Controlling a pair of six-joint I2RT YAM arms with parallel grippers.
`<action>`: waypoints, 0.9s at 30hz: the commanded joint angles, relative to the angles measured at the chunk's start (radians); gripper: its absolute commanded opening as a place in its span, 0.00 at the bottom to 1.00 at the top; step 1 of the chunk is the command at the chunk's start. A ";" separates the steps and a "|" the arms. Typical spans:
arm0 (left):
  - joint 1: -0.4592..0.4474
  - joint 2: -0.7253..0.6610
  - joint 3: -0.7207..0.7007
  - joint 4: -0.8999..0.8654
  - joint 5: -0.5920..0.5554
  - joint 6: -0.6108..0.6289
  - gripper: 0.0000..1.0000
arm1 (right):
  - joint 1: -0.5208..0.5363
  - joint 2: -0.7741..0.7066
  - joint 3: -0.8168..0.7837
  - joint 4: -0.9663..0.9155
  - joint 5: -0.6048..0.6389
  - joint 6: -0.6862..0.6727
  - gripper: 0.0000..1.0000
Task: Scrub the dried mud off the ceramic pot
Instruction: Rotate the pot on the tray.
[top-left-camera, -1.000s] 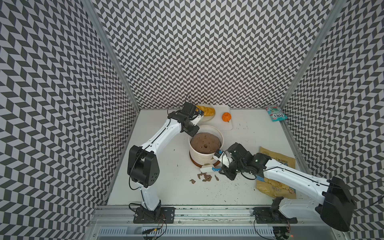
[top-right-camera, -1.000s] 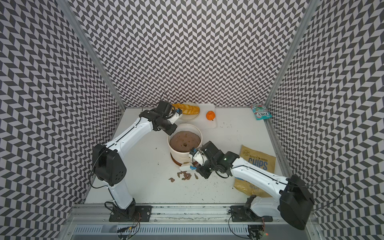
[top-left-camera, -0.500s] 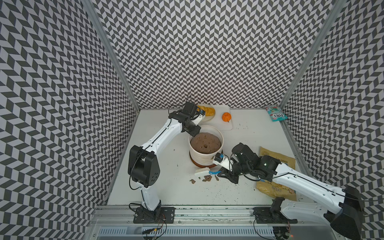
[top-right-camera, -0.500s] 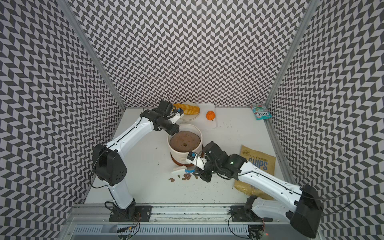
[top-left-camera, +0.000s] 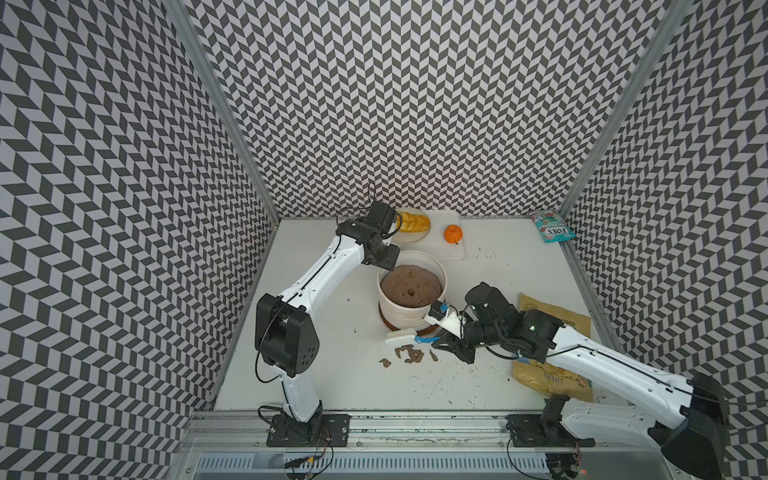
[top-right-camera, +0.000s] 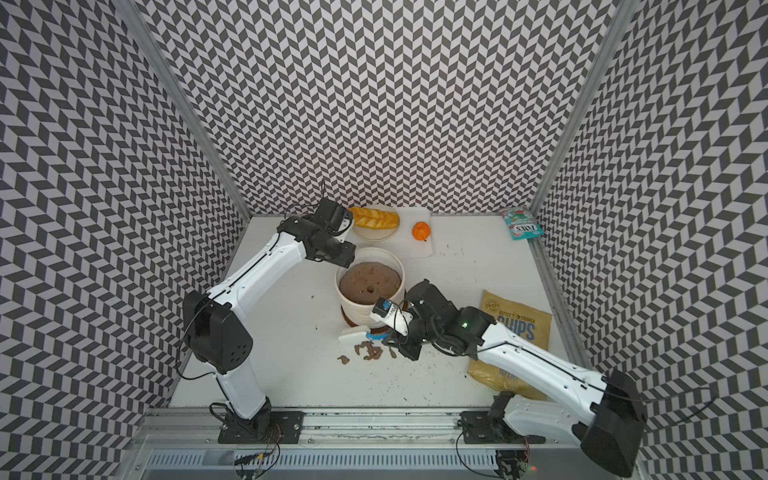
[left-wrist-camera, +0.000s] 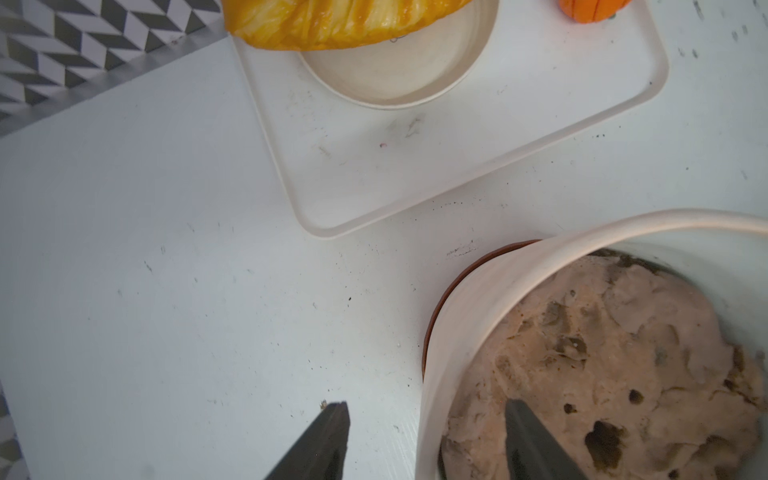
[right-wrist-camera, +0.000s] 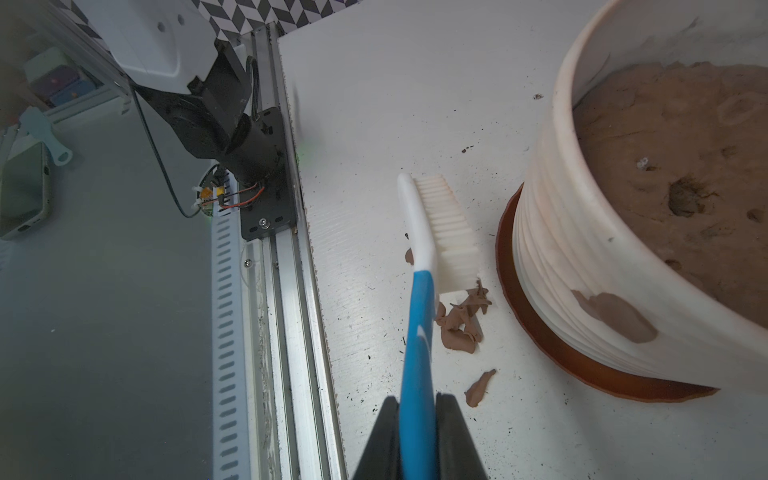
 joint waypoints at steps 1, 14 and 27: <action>-0.048 -0.097 -0.033 -0.072 -0.040 -0.173 0.61 | -0.001 0.012 0.025 0.093 0.003 0.017 0.00; -0.119 -0.203 -0.227 -0.117 -0.104 -0.412 0.53 | -0.001 -0.024 0.022 0.095 0.000 0.020 0.00; -0.134 -0.153 -0.256 -0.072 -0.097 -0.427 0.32 | -0.001 -0.065 -0.017 0.107 -0.013 0.040 0.00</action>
